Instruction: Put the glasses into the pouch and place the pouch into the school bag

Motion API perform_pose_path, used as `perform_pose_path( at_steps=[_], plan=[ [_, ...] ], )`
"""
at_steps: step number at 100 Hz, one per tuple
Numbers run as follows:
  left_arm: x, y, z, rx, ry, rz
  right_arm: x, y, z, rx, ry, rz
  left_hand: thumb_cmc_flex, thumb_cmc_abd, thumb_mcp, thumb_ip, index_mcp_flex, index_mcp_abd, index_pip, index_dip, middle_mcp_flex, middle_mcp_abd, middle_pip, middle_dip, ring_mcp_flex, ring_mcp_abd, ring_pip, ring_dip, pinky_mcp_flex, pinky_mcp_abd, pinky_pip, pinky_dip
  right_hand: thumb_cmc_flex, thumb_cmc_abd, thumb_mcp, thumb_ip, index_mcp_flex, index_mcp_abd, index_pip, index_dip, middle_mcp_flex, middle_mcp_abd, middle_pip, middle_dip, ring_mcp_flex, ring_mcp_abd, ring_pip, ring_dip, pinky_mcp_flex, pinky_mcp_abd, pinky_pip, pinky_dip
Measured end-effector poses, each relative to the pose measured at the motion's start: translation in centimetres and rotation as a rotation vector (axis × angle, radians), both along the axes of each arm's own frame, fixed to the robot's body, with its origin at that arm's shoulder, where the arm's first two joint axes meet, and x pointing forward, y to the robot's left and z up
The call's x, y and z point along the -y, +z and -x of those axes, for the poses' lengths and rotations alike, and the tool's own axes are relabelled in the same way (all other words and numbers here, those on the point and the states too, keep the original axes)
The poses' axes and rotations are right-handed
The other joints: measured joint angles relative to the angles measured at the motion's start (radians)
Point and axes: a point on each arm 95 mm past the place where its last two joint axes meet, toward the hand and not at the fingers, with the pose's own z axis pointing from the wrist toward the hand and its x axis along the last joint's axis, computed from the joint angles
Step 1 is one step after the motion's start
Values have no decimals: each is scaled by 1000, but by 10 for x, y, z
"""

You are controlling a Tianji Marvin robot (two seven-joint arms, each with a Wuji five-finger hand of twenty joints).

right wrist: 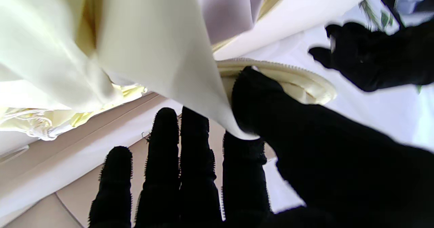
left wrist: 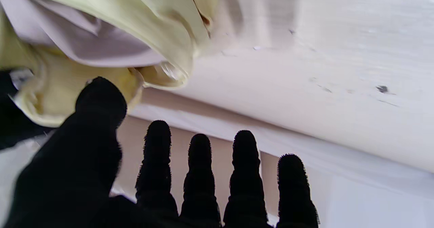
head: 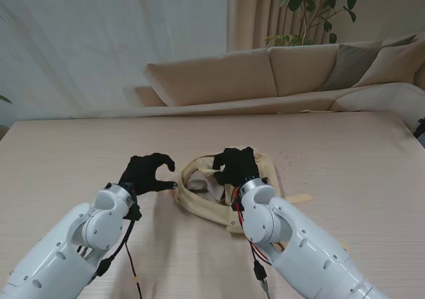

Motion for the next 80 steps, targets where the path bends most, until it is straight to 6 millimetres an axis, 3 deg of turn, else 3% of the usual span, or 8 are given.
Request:
perform_pose_path(
  at_steps=[12,17,24,35,45,53,66,80],
  plan=[
    [-8,-1,2,64,60,119,-7,-10,12,-32,55,48,-31,1,43,0,-13,5,-14,-44,0,0,1,-7,0,0,-1,-13,0,1,0,-12,-64,21,-81,8,-164,-17,-145,45,-101,-2,-11,0,-69,-19,-34,-4,-7,-24,-73,-17],
    [-9,-3,2,65,63,164,-10,-15,18,-61,82,63,-39,1,42,0,-24,6,-25,-54,0,0,1,-14,0,0,-2,-16,3,1,1,-22,-150,11,-80,67,-251,9,-261,116,-170,-5,-11,0,-99,-31,-44,-14,-11,-33,-105,-24],
    [-8,-4,2,61,71,187,-15,-23,27,-56,121,134,-50,1,42,0,-33,6,-25,-62,0,0,2,-14,0,1,-10,-17,5,2,1,-22,-225,-30,-69,75,-416,30,-309,135,-282,-15,-11,1,-149,-54,-94,-43,-12,-47,-167,-24],
    [-6,-3,4,41,91,255,-24,-35,39,-17,168,256,-50,1,42,0,-33,6,-35,-86,0,0,2,-24,0,2,-22,-28,5,3,1,-34,-350,-70,-80,66,-701,44,-293,-1,-472,-44,-12,-8,-246,-99,-166,-80,-21,-75,-307,-12],
    [-4,-2,4,40,92,263,-33,-52,47,60,162,394,-51,1,42,0,-33,19,-57,-112,0,1,2,-37,0,3,-26,-42,5,3,1,-35,-387,-82,-70,66,-821,47,-266,-44,-508,-55,-53,-29,-255,-117,-199,-102,-25,-85,-343,34],
    [-4,-3,4,22,93,286,-34,-62,48,103,123,429,-51,1,27,0,-33,32,-86,-147,0,2,1,-57,0,4,-43,-57,5,3,1,-51,-387,-97,-58,66,-832,42,-236,-52,-508,-60,-58,-33,-273,-121,-198,-104,-26,-85,-345,69],
    [-4,-4,4,11,95,300,-41,-74,50,119,103,465,-51,2,18,0,-33,41,-118,-188,0,15,-14,-82,0,5,-61,-69,9,8,1,-62,-370,-130,-30,67,-789,39,-183,-50,-522,-58,69,-2,-273,-110,-94,-53,-26,-73,-335,109],
    [-4,-6,3,-4,97,315,-46,-81,48,172,69,495,-51,3,18,0,-33,41,-120,-197,0,17,-19,-92,0,6,-61,-69,13,9,1,-65,-241,-121,-11,66,-585,-21,-120,54,-335,-50,212,70,-154,-67,66,28,-14,-45,-70,45]
  ],
)
